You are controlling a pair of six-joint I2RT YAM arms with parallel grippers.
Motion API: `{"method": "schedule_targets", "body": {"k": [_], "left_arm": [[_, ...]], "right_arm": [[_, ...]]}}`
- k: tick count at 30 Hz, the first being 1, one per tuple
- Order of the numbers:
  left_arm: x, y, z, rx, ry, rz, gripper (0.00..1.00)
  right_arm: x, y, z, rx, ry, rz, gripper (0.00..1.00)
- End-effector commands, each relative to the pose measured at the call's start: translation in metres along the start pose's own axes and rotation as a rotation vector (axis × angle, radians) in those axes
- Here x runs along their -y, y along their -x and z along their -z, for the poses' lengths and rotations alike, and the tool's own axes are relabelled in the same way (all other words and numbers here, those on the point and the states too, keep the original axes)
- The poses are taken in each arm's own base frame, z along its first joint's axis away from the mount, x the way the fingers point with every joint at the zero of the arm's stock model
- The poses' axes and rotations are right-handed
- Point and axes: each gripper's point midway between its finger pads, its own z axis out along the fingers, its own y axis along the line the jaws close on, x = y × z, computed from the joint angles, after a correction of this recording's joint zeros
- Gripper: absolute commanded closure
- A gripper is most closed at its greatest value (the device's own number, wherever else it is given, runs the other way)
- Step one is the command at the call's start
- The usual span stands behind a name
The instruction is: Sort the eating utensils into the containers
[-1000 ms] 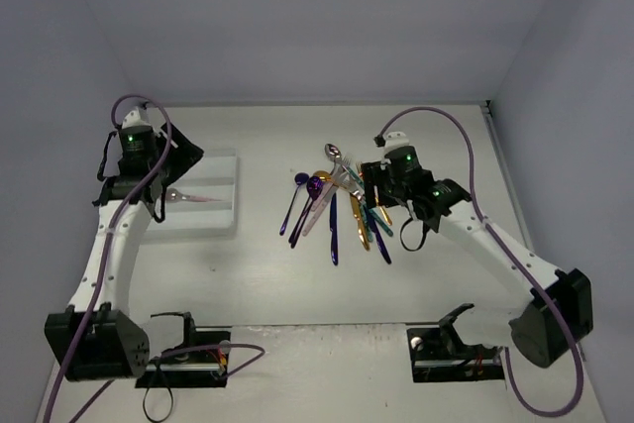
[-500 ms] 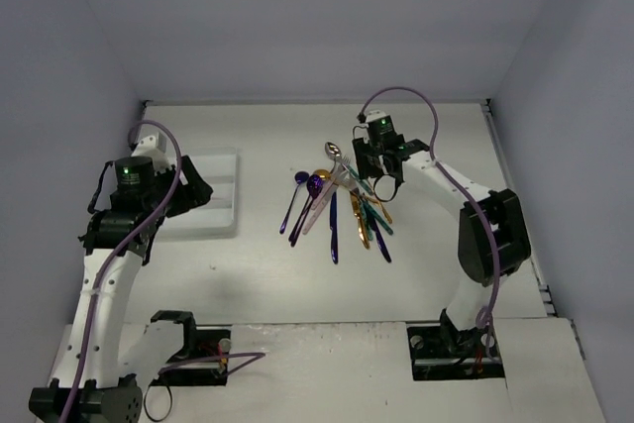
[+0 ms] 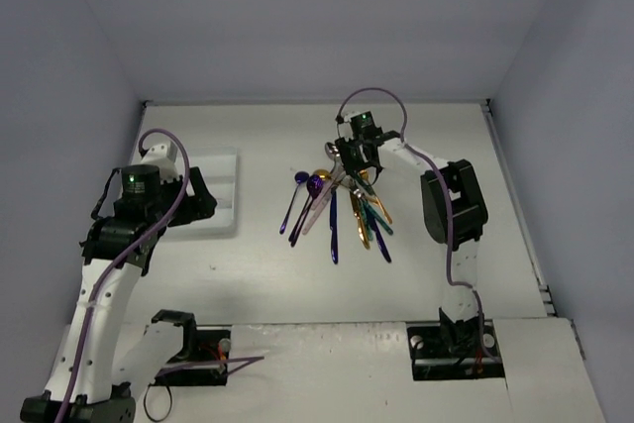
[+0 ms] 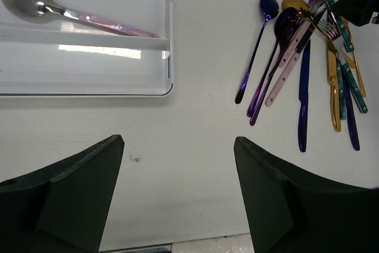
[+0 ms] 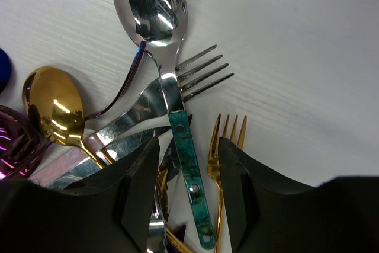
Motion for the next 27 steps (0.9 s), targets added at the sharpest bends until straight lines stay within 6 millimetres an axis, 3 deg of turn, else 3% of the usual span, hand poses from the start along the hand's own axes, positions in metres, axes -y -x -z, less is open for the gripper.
{"method": "schedule_targets", "body": {"k": [1,8,11,17,21,27], "left_arm": [[0.001,0.005,0.003,0.019,-0.001,-0.035,0.27],[0.001,0.002,0.002,0.004,-0.001,-0.043,0.27],[0.001,0.001,0.001,-0.002,-0.001,-0.040,0.27],[0.004,0.002,0.001,0.000,-0.011,-0.036,0.27],[0.006,0.003,0.002,0.001,-0.018,-0.031,0.27],[0.013,0.011,0.007,0.021,-0.044,-0.011,0.27]], "right_arm": [[-0.001,0.022,-0.004,0.052,0.034,0.051,0.59],[0.004,0.013,-0.014,0.028,0.016,0.076,0.69],[0.006,0.014,-0.014,0.028,0.010,0.087,0.84],[0.009,0.025,-0.004,0.057,-0.004,0.116,0.99],[0.011,0.036,0.007,0.085,-0.010,0.130,1.00],[0.011,0.064,0.042,0.172,-0.016,0.130,1.00]]}}
